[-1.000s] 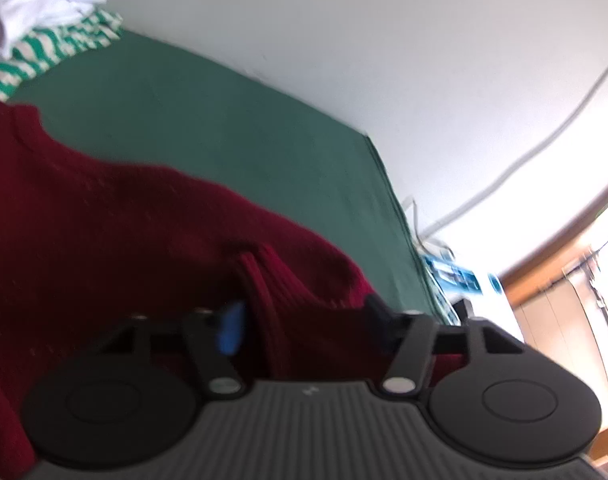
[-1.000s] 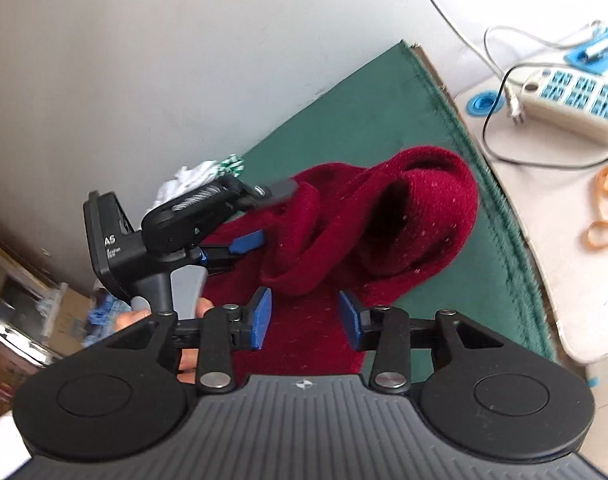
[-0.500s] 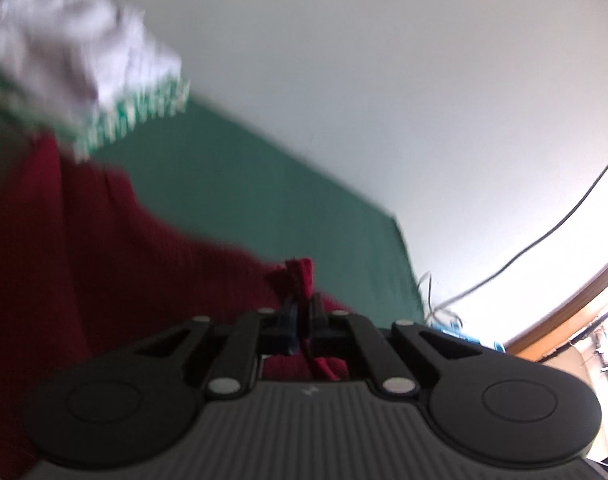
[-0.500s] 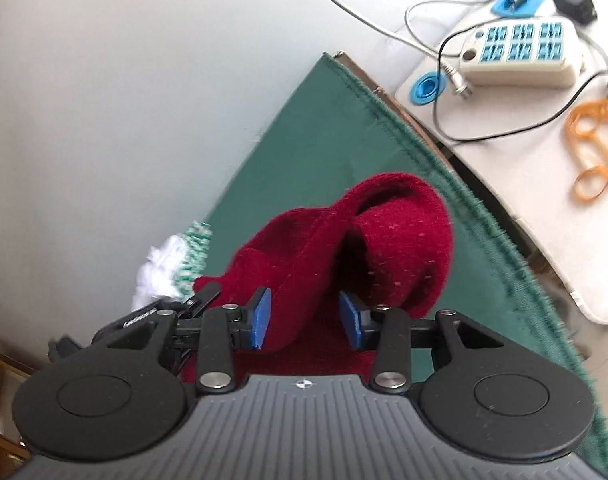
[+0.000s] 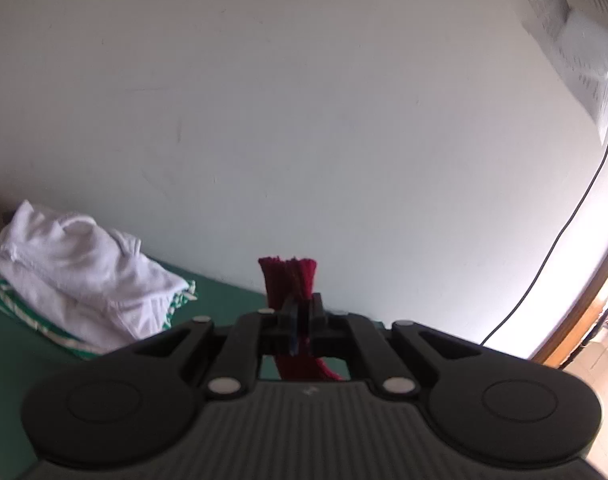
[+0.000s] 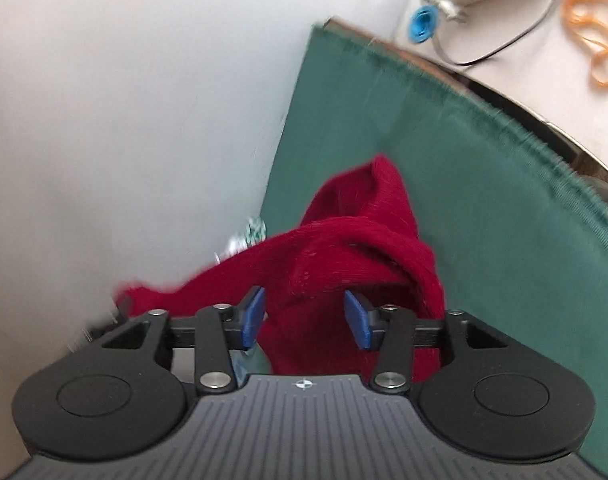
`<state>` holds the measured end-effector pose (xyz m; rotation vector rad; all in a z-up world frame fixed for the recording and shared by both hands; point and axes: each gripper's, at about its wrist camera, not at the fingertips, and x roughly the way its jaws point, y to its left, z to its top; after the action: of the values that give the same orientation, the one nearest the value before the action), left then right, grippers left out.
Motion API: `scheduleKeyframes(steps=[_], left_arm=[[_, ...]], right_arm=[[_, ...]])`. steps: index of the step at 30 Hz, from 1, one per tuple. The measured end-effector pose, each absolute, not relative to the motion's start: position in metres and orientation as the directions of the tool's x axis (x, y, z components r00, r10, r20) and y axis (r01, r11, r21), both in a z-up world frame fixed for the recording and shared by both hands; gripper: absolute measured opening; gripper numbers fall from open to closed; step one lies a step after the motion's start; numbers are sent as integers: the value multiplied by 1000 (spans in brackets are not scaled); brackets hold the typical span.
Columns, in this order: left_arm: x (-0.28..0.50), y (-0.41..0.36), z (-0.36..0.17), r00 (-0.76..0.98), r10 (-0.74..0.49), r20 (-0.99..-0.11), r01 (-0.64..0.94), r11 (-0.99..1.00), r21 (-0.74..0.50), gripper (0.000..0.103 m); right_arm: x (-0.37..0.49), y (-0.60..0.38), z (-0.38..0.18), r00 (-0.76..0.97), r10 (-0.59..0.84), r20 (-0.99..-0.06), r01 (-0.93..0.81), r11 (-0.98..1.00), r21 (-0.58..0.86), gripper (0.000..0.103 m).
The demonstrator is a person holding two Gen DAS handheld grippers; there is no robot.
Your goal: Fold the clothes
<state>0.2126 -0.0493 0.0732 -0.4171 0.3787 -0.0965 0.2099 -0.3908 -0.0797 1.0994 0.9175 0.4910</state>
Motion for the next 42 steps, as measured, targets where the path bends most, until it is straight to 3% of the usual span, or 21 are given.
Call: scheduleKeyframes(steps=[1, 3, 7, 12, 18, 21, 22, 24, 27, 31, 34, 39, 42], left_arm=[[212, -44, 79, 926, -185, -329, 34, 909, -416, 0], [211, -33, 91, 926, -218, -309, 72, 903, -424, 0], [206, -9, 115, 926, -276, -258, 147, 892, -428, 0], [185, 27, 132, 927, -328, -182, 227, 877, -423, 0], [166, 47, 99, 937, -279, -211, 166, 886, -433, 0], [156, 58, 82, 940, -254, -226, 135, 889, -437, 0], [153, 61, 77, 941, -246, -231, 125, 890, -439, 0], [146, 68, 65, 943, -229, -241, 104, 891, -441, 0], [137, 78, 49, 945, -205, -256, 73, 893, -444, 0], [136, 94, 40, 945, -179, -273, 37, 889, -456, 0], [138, 104, 39, 945, -173, -277, 26, 886, -462, 0], [150, 105, 46, 938, -194, -288, 58, 905, -421, 0], [161, 102, 49, 929, -215, -300, 82, 913, -401, 0]], right_arm=[[208, -375, -73, 534, 734, -420, 23, 484, 875, 30], [200, -336, -63, 514, 687, -515, -112, 648, 753, 27], [190, -270, -60, 577, 493, -651, -150, 847, 510, 24], [189, -267, -60, 722, 300, -623, 60, 871, 488, 29], [187, -259, -68, 682, 361, -636, 98, 817, 568, 36], [183, -259, -60, 731, 210, -649, 192, 850, 491, 36], [181, -262, -60, 731, 215, -648, 213, 830, 516, 39], [182, -262, -66, 669, 388, -634, 132, 777, 615, 37], [171, -256, -63, 614, 458, -642, 65, 782, 620, 47], [147, -260, -49, 535, 578, -617, -74, 759, 647, 47], [115, -272, -32, 581, 521, -626, -110, 812, 573, 50], [59, -277, -23, 677, 282, -680, -86, 948, 307, 51], [57, -282, -35, 670, 251, -699, -85, 961, 263, 49]])
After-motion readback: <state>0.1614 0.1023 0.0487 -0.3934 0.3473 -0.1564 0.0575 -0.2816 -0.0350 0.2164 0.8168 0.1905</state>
